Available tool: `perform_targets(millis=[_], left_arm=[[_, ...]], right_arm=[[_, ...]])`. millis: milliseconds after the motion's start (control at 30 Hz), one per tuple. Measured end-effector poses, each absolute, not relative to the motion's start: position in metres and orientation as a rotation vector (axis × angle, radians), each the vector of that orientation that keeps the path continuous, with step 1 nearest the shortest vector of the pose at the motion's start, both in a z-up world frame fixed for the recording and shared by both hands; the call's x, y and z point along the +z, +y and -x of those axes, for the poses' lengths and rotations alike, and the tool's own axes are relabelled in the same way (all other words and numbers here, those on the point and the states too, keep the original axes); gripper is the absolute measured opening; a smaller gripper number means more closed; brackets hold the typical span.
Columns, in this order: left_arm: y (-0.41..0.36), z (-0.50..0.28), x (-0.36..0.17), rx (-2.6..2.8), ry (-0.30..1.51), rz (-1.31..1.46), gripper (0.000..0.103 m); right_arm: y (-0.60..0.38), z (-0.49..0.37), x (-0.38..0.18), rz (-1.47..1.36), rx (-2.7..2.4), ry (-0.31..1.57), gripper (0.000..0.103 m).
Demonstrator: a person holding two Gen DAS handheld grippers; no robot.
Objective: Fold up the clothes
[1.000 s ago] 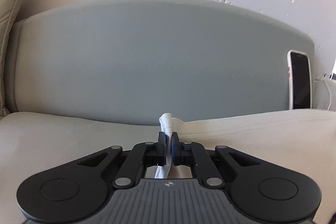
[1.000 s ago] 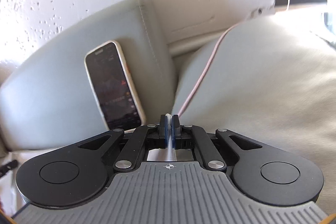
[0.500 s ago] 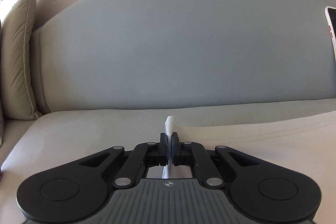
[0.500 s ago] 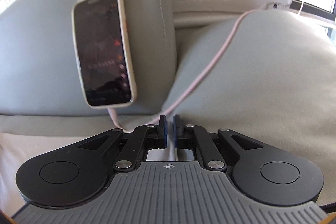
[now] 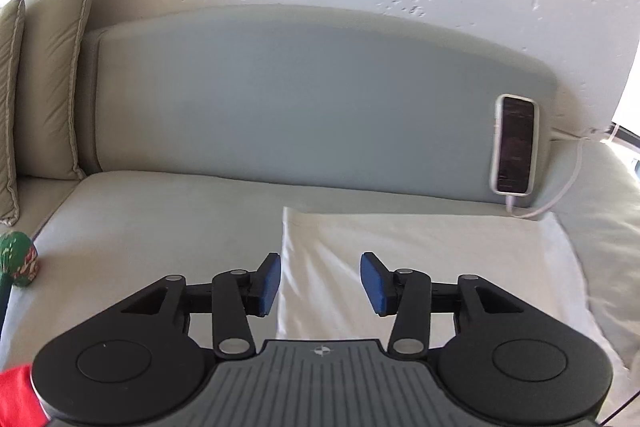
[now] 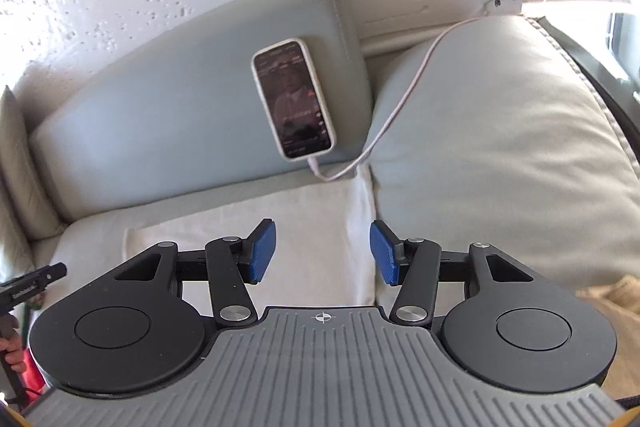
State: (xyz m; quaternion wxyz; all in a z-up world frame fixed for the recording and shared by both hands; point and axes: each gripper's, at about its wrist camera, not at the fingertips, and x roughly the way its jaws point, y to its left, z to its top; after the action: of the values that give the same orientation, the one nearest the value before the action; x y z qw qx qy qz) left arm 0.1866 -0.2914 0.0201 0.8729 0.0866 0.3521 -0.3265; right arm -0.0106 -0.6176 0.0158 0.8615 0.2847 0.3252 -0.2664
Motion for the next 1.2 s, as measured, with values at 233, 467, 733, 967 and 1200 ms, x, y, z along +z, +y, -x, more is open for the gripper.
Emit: perform_targets(millis=[233, 467, 733, 967, 1200], left_arm=[[-0.278, -0.118, -0.041, -0.745, 0.873, -0.26, 0.058], [-0.277, -0.118, -0.113, -0.715, 1.028, -0.322, 0.056], [-0.276, -0.121, -0.126, -0.725, 1.028, -0.299, 0.058], [-0.277, -0.121, -0.129, -0.74, 1.01, -0.305, 0.061], [-0.277, -0.122, -0.132, -0.768, 0.99, -0.319, 0.064]], right_arm=[[-0.592, 0.033, -0.023, -0.648, -0.568, 0.838, 0.052], [-0.619, 0.028, -0.064, -0.676, -0.659, 0.967, 0.045], [-0.642, 0.006, -0.096, -0.763, -0.636, 1.05, 0.045], [-0.638, -0.008, -0.108, -0.737, -0.602, 1.079, 0.031], [-0.611, 0.004, -0.092, -0.492, -0.708, 1.058, 0.002]])
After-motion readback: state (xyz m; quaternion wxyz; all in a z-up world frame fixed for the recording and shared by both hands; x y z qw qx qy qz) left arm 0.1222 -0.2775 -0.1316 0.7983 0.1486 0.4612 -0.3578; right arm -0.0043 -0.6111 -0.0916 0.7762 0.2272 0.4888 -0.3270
